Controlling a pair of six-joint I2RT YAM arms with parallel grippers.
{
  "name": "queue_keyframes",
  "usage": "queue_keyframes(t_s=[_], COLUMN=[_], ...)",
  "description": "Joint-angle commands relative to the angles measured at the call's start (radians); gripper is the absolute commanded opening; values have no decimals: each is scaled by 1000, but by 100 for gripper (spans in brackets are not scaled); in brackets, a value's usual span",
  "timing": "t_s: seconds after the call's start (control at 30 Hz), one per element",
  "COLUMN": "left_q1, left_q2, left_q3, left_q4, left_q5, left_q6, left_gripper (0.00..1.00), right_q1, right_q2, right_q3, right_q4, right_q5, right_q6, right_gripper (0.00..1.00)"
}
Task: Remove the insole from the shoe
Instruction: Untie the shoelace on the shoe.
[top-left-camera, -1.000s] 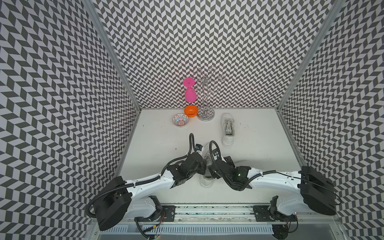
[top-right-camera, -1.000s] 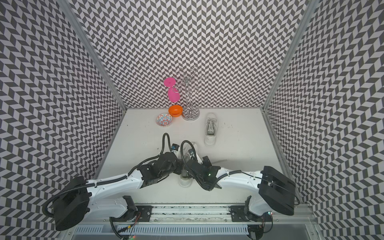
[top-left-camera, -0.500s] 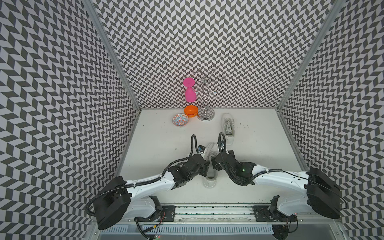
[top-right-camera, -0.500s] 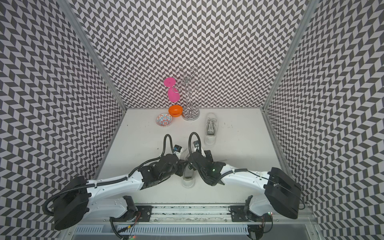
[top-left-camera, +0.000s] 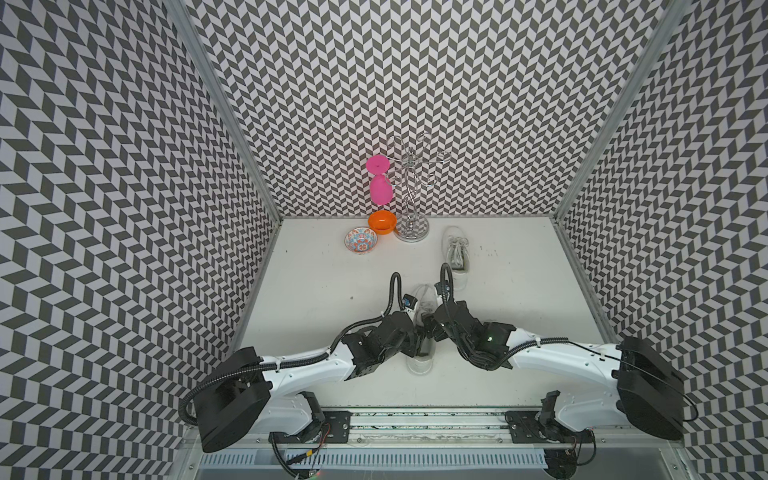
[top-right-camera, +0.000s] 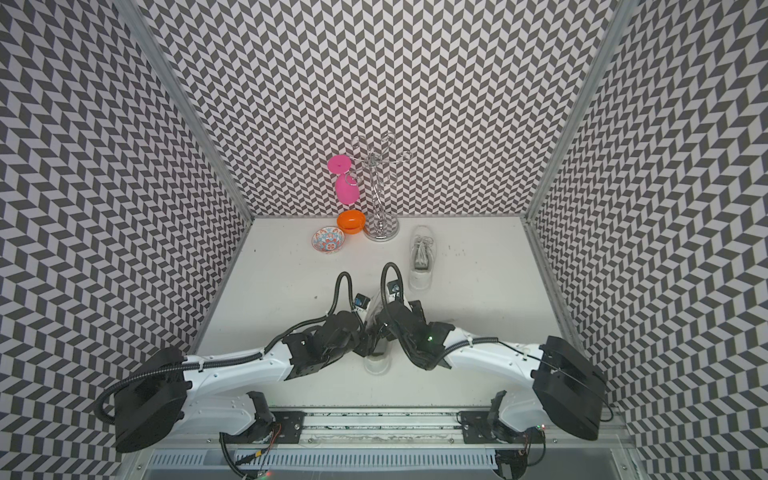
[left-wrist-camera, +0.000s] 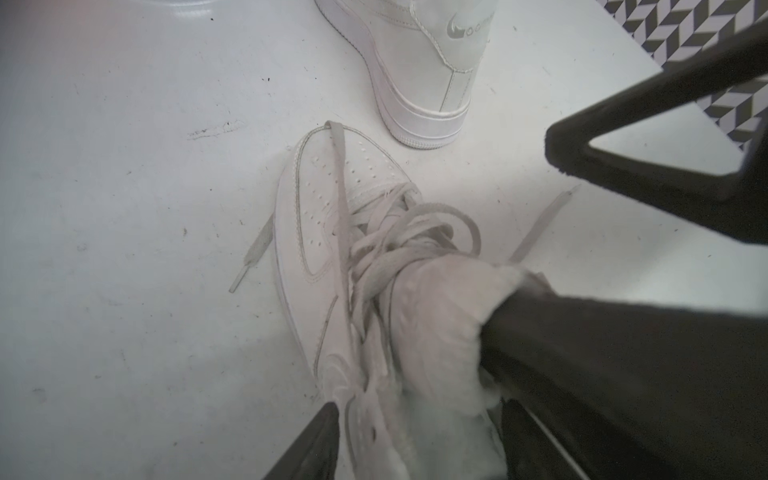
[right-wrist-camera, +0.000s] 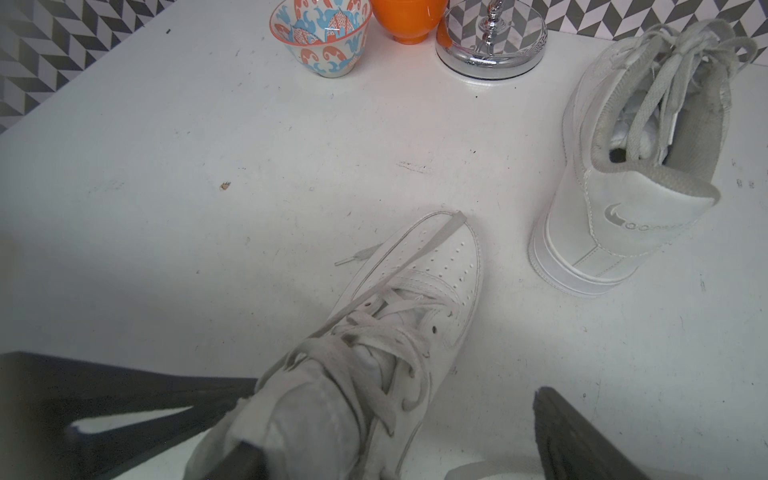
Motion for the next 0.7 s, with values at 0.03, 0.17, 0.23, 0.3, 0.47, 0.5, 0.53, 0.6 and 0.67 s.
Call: queue_keyframes(t_s=[0.03,0.17,0.23,0.3,0.47,0.5,0.53,0.6,0.67], left_q1=[-16,10,24,41,60,62,65,70,72], left_q2=[12,18,28,41,88,95,103,111,120], left_q3=[31,39,44,49,67,76,84,86,92], left_q4=[49,82,107,124,149,138,134,138,138], left_q5=[-58,-71,-67,-62,-40,-40,-40,-40,-43], left_q6=[-18,-31,-27,-27,-28,-25,-23,-21,-21], left_gripper=[69,64,62,59,44,40,37,31,23], right_q1=[3,3,4,2,3,3,3,3,4], right_q2=[-22,-26,-29,-28,-37,-41,-44,-50,-56], right_q3=[-8,-31,-45,-56,-70,-72,-73,-79,-83], right_q4=[85,86,90,90,86,87,86,81,79], right_q5=[-35,-22,-20,-17,-26,-26,-26,-25,-27], right_q6=[10,21,29,40,56,57,57,57,57], right_gripper=[85,85,85,85,85,85,85,85,85])
